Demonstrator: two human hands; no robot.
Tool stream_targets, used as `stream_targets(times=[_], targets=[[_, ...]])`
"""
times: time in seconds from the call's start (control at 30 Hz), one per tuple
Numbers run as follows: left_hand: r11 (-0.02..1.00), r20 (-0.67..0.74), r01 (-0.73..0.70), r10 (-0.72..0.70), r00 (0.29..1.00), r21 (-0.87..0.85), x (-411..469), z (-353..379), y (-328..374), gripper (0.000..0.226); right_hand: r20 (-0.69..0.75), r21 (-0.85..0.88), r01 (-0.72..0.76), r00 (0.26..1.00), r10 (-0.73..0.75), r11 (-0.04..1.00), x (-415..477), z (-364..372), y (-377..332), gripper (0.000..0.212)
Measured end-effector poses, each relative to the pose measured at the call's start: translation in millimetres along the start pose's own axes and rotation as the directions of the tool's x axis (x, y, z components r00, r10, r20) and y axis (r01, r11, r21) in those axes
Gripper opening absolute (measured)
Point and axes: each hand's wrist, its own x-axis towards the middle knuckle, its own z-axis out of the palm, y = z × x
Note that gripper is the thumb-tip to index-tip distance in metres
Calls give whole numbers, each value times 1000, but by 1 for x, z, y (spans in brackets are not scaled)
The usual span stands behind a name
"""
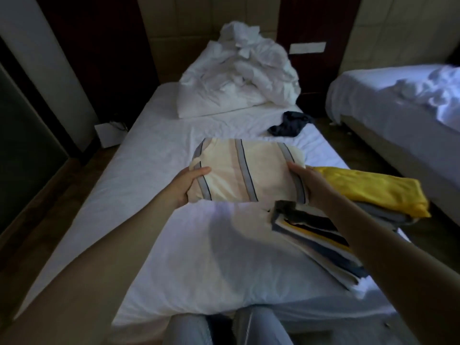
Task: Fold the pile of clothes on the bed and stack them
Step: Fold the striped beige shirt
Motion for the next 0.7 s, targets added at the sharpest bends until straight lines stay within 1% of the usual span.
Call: stream_targets(times=[0.03, 0.13, 0.23, 0.33, 0.43, 0.47, 0.5, 0.53, 0.57, 0.6, 0.63, 0.67, 0.7], targets=[[1000, 31, -10, 10, 999, 2, 7, 18, 6, 17, -9, 9, 14, 1000, -14, 1000, 0, -17, -9, 39], [1000, 130, -11, 10, 991, 8, 25, 76, 18, 17, -64, -9, 63, 996, -63, 998, -2, -70, -34, 35], [1000, 234, 5, -6, 972, 5, 44, 136, 19, 17, -134, -9, 73, 988, -74, 997, 2, -127, -46, 38], [999, 301, 34, -40, 953, 26, 64, 193, 11, 29, -202, 28, 63, 978, -56, 998, 5, -178, -47, 36], [990, 364, 114, -138, 921, 87, 79, 236, -6, 40, -299, 37, -40, 953, 49, 999, 7, -219, -30, 42], [980, 357, 136, -180, 917, 145, 82, 245, -15, 42, -317, 2, -103, 943, 98, 995, 9, -230, -17, 44], [962, 316, 131, -205, 926, 240, 85, 251, -26, 45, -334, -44, -172, 931, 148, 984, 7, -236, -3, 46], [929, 245, 110, -205, 948, 355, 90, 253, -38, 51, -349, -89, -233, 918, 189, 968, 6, -240, 10, 47], [887, 168, 76, -169, 971, 456, 95, 253, -49, 58, -361, -130, -261, 911, 200, 956, 7, -241, 20, 46], [846, 119, 42, -123, 985, 531, 99, 252, -57, 67, -370, -164, -269, 909, 194, 949, 8, -241, 27, 42], [812, 104, 20, -99, 990, 583, 101, 252, -61, 72, -379, -195, -266, 908, 178, 944, 9, -238, 28, 38], [764, 106, -2, -87, 991, 645, 102, 252, -61, 76, -409, -248, -262, 901, 144, 933, 13, -237, 27, 42], [678, 95, -19, -75, 993, 734, 100, 254, -58, 81, -444, -354, -279, 890, 102, 893, 17, -236, 24, 51]])
